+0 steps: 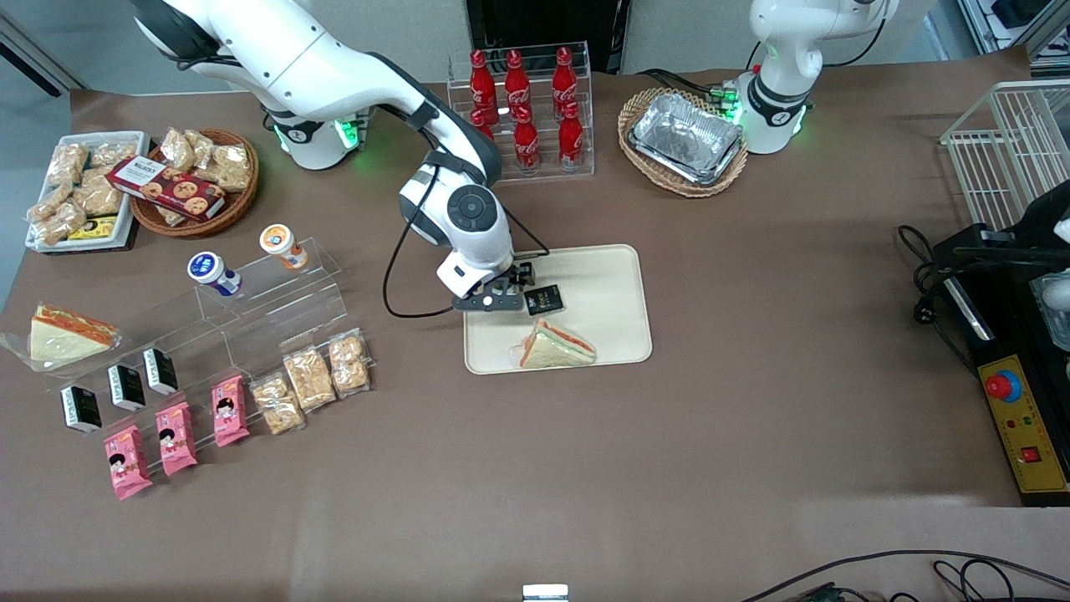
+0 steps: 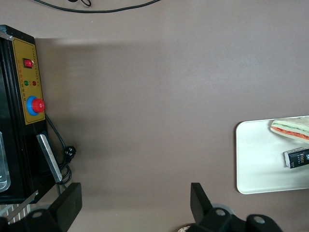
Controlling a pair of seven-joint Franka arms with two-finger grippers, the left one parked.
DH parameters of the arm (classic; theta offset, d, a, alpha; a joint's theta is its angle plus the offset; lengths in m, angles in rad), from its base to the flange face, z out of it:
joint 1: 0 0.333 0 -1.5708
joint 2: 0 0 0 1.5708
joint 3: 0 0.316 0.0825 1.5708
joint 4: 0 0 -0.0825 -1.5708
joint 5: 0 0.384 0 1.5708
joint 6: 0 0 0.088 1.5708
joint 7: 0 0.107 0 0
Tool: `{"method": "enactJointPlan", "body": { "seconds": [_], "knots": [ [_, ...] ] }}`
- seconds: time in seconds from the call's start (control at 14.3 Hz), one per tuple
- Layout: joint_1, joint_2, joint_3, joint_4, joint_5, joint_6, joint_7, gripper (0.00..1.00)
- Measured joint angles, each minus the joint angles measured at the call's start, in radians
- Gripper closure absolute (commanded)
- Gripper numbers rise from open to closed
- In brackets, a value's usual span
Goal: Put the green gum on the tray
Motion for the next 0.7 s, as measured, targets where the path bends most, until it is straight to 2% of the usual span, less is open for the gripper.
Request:
{"method": "enactJointPlan", "body": {
  "seconds": [0.28, 0.42, 0.56, 0.7],
  "knots": [
    [-0.028, -0.156, 0.013, 0.029, 0.004, -0.167, -0.003, 0.00],
    [-0.057, -0.272, 0.016, 0.035, 0.068, -0.282, -0.046, 0.00],
    [-0.118, -0.385, 0.014, 0.035, 0.142, -0.388, -0.163, 0.00],
    [-0.192, -0.479, -0.010, 0.035, 0.163, -0.472, -0.292, 0.00]
  ]
}}
